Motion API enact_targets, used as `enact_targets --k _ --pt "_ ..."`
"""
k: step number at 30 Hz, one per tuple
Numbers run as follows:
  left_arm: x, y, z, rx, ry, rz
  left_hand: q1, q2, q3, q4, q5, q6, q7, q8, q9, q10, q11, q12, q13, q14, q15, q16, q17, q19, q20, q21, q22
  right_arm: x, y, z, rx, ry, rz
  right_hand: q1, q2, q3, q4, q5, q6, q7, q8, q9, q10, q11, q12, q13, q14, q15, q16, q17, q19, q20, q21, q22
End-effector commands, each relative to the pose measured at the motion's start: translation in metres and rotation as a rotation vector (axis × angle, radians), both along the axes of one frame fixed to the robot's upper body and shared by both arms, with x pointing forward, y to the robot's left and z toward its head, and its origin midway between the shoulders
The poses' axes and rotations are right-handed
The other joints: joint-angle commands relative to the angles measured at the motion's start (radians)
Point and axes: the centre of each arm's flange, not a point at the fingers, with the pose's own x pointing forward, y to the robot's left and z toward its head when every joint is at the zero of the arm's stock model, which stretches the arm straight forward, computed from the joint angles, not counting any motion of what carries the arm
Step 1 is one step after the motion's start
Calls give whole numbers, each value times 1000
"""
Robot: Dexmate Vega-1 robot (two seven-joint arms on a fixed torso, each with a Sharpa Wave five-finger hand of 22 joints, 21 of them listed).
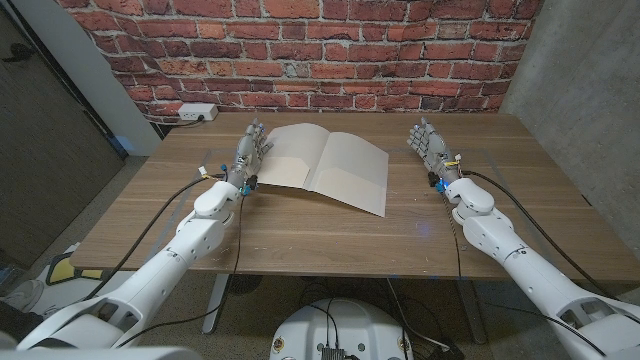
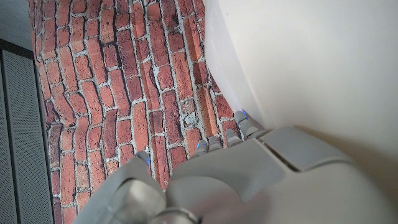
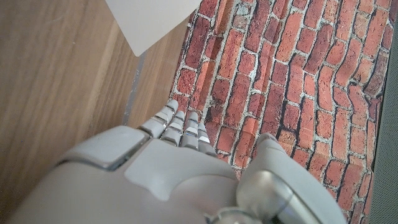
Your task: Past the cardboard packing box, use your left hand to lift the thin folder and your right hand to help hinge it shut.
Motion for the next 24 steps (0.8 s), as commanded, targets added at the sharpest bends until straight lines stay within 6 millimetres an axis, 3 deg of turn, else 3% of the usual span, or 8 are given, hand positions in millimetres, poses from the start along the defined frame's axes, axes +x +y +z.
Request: enact_targets --k 1,2,3,5,7,10,13,24 --pt "0 2 3 -13 -21 25 29 63 17 -16 9 -86 8 50 19 -23 12 56 16 -98 -15 29 2 -77 -12 13 1 4 0 -3 5 12 -2 12 -1 5 -3 4 -2 21 5 5 9 -2 6 2 9 1 4 5 9 0 5 4" --pt "-1 3 3 -10 -26 27 37 53 18 -24 7 -78 1 52 21 -13 11 58 19 -87 -15 28 2 -75 13 10 1 5 0 -3 5 13 -1 12 -1 5 -3 4 -1 21 6 5 9 -2 6 2 9 1 4 5 9 -1 5 4" --pt "-1 3 4 -7 -31 30 43 43 16 -30 6 -82 -12 50 22 -11 8 58 20 -85 -15 26 2 -76 14 7 0 5 0 -4 5 13 -2 12 -1 5 -3 4 -1 21 6 5 9 -3 6 2 9 1 4 5 9 0 5 4" --pt "-2 3 5 0 -39 40 90 -20 2 -72 -2 -162 -61 14 23 -69 5 29 26 -111 -14 6 4 -108 42 -24 1 5 -1 -3 4 13 -1 12 -1 5 -4 4 -1 21 6 5 9 -2 6 2 8 1 4 5 9 -1 5 4" --pt "-3 4 7 12 -48 53 112 -41 -5 -91 -6 -212 -75 -2 21 -109 2 12 25 -134 -12 0 5 -131 46 -41 2 6 -1 -3 5 14 -1 12 -1 5 -4 4 -1 21 6 5 10 -1 7 2 8 0 4 6 9 0 4 4" --pt "-6 4 9 19 -68 80 136 -59 -12 -109 -10 -271 -84 -12 19 -160 -5 -4 24 -164 -3 -4 6 -157 48 -60 5 6 -1 -3 4 14 -1 12 -2 4 -5 4 -1 21 6 5 10 -1 6 2 9 1 4 6 9 0 4 5" --pt "-10 4 11 33 -89 113 158 -69 -14 -124 -13 -284 -88 -8 19 -184 -4 -7 24 -168 24 0 6 -179 76 -74 6 7 -1 -2 5 14 1 12 -2 4 -6 4 -1 21 5 5 10 -3 6 2 9 1 4 6 9 -1 4 5" --pt "-24 6 16 45 -107 204 184 -74 -14 -142 -17 -274 -91 4 19 -179 13 2 24 -161 43 7 8 -185 97 -81 9 9 0 0 0 8 2 12 -1 2 -9 3 0 21 6 5 11 -1 6 2 10 1 5 6 10 1 3 5"
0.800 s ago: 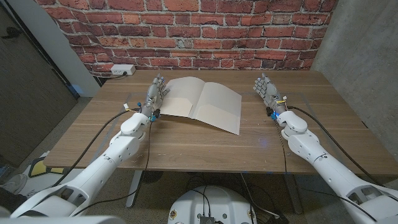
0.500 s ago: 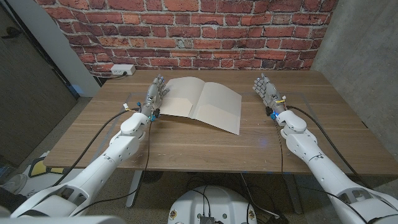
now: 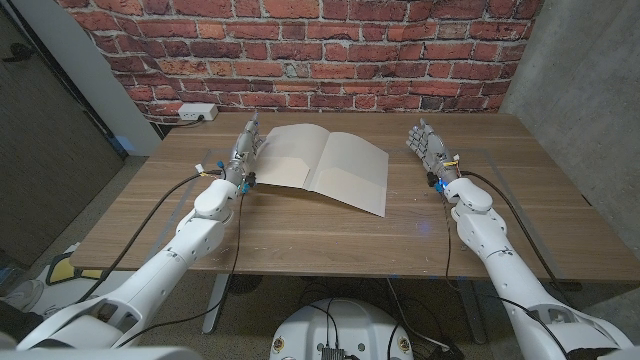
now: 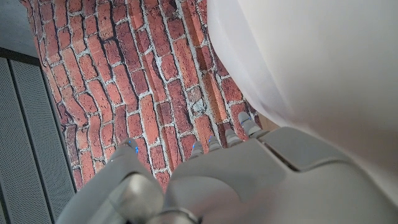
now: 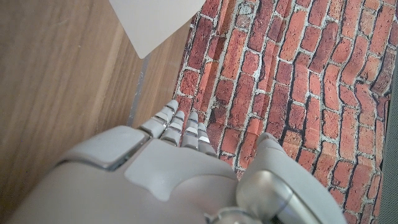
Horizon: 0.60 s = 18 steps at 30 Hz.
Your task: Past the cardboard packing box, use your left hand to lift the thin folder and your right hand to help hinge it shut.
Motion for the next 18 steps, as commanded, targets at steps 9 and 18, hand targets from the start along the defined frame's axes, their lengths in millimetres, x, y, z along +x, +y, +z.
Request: enact_targets --k 9,18 --pt "-29 10 10 15 -8 140 39 -7 1 -27 -12 -252 6 22 3 -157 26 21 2 -129 25 13 5 -152 27 -1 7 0 0 5 -11 -26 -20 14 -1 2 -13 2 7 20 8 6 19 2 9 1 14 3 6 1 14 2 4 5" --pt "-44 23 12 22 39 182 56 -13 -2 -38 -17 -228 28 31 4 -147 41 26 3 -107 35 20 7 -136 36 2 9 0 1 3 -12 -25 -24 16 -2 2 -18 2 17 20 11 6 27 4 11 1 22 6 8 1 19 2 5 5"
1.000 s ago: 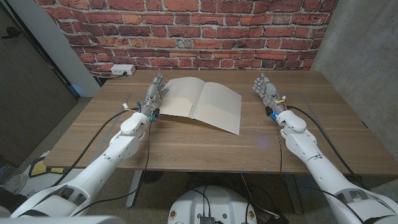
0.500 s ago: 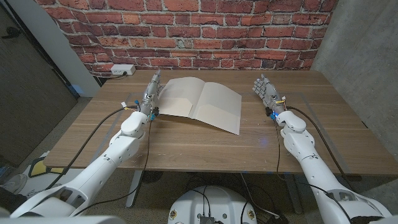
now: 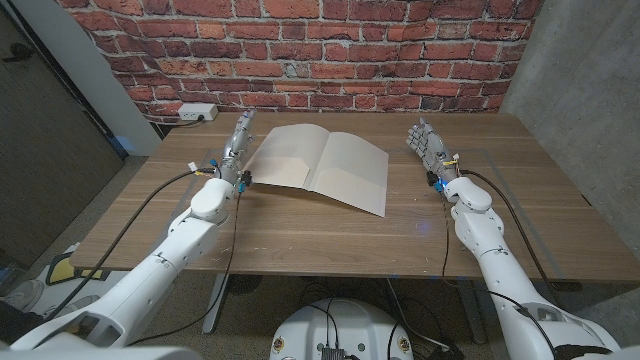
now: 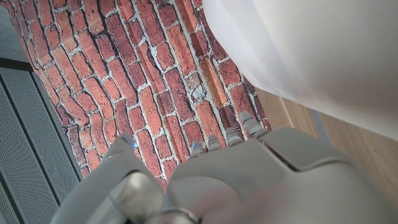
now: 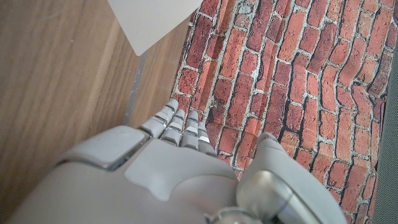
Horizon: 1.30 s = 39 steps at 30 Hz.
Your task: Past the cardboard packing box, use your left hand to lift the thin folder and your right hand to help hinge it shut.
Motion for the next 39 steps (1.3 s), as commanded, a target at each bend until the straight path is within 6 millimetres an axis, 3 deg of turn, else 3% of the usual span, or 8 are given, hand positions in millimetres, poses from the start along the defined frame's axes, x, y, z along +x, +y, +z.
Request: enact_targets --k 1,6,13,22,28,39 --pt "-18 16 2 3 63 81 14 -2 3 -9 -3 -226 14 9 4 -144 11 11 4 -105 8 8 3 -135 12 3 5 0 2 -1 -4 -7 -7 12 2 3 -8 2 11 15 8 1 13 1 4 2 10 0 4 1 9 -1 5 5" --pt "-27 24 5 5 85 121 24 -8 0 -16 -6 -213 33 12 4 -137 20 14 4 -77 13 17 5 -120 14 5 6 2 5 -1 -5 -7 -5 13 0 2 -10 2 14 14 8 1 16 4 5 2 11 0 4 1 11 1 5 5" --pt "-38 37 7 -27 116 161 48 -15 -4 -32 -13 -172 80 23 5 -97 39 29 5 -22 16 31 8 -68 26 19 7 2 7 -1 -4 -6 -5 14 -2 1 -13 2 18 16 9 1 20 8 6 2 12 2 4 1 12 2 5 5" --pt "-44 48 10 -14 199 202 66 -14 -3 -41 -21 -162 84 23 6 -79 44 34 6 16 20 39 11 -36 33 26 7 2 8 -2 -4 -2 -9 15 -2 1 -17 1 20 16 8 1 22 7 6 2 14 2 3 1 13 3 5 6" --pt "-43 54 11 -2 258 200 85 -17 -2 -53 -28 -150 108 25 7 -64 57 38 7 47 23 47 13 -7 37 33 7 3 10 -4 -3 2 -8 17 -2 1 -19 1 20 16 7 1 22 6 5 2 15 2 3 1 14 2 4 6" --pt "-42 65 12 3 333 218 164 -30 2 -98 -53 -75 178 42 10 50 79 72 12 140 19 63 21 123 50 65 2 7 12 -7 0 13 -7 18 -2 1 -23 1 20 16 6 1 23 7 5 2 16 3 3 1 14 3 4 6"
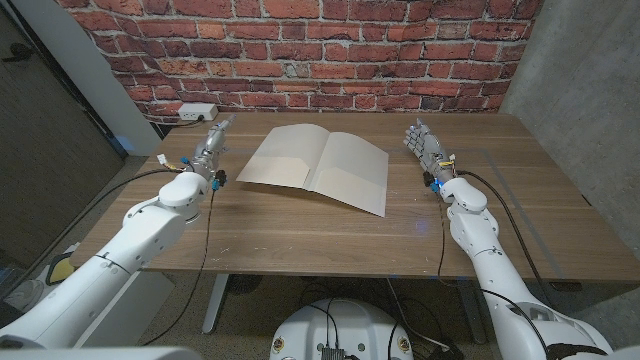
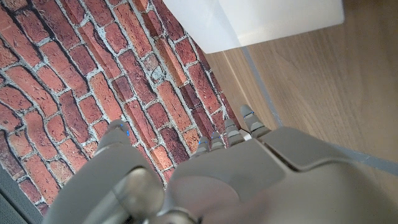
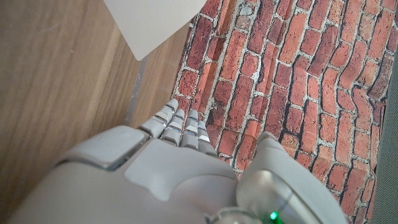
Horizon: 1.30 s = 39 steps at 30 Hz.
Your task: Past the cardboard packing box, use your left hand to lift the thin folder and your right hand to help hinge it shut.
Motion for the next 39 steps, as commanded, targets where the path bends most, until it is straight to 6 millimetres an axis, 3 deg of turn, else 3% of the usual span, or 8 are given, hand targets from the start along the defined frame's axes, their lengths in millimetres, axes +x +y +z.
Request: enact_targets --k 1,8,12,16,19,22,30,39 --pt "-1 12 3 9 86 25 43 -4 5 -23 -8 -66 25 13 2 48 2 16 3 31 -6 8 6 61 8 19 0 4 3 -3 3 13 0 10 -2 2 -5 1 5 18 3 1 7 2 5 2 9 -4 3 2 9 -3 4 6" --pt "1 15 4 1 135 50 80 -3 12 -41 -14 -46 65 15 3 71 13 24 5 57 -4 10 7 98 3 25 -3 6 2 -3 6 13 -1 11 -2 2 -7 1 5 15 2 1 9 1 5 3 10 -4 3 2 11 -5 4 6" --pt "4 16 4 -3 163 54 115 -6 17 -58 -18 -19 109 19 4 98 28 34 6 69 5 4 5 114 15 20 -8 7 1 -3 6 13 -2 11 -2 1 -8 0 6 15 2 1 11 0 5 3 11 -4 3 2 12 -5 4 6" --pt "7 17 4 1 183 53 162 -16 20 -73 -26 36 133 26 4 154 48 57 6 133 14 8 2 220 -14 37 -14 7 0 -3 7 14 -3 11 -2 1 -9 0 7 16 2 1 11 -1 5 3 12 -4 3 2 13 -5 4 6" --pt "9 17 5 2 206 46 205 -26 19 -75 -29 99 158 29 7 215 54 88 8 212 6 9 3 354 -43 60 -15 8 -1 -4 8 14 -4 11 -2 0 -9 0 9 15 3 1 12 -1 5 3 14 -6 4 2 13 -4 4 6" --pt "11 18 5 3 236 42 221 -28 16 -71 -32 146 163 32 9 259 57 115 12 276 -4 16 7 429 -54 70 -16 8 -2 -4 11 14 -4 10 -2 0 -10 0 10 16 3 1 14 -1 6 3 15 -6 4 2 14 -4 4 6" --pt "14 22 5 -18 305 57 238 -37 10 -67 -37 187 181 26 9 317 75 147 12 353 -2 19 9 508 -55 75 -19 9 -4 -5 18 9 -6 9 -3 -2 -12 0 12 15 2 1 18 0 6 3 17 -7 4 2 15 -4 4 7" --pt "21 26 8 -6 365 42 289 -37 18 -77 -38 261 181 31 8 387 57 174 6 428 -15 15 2 591 -72 72 -21 10 -5 -5 22 4 -5 8 -2 -3 -13 -1 16 15 3 1 20 -1 6 3 19 -8 4 2 17 -4 4 7"
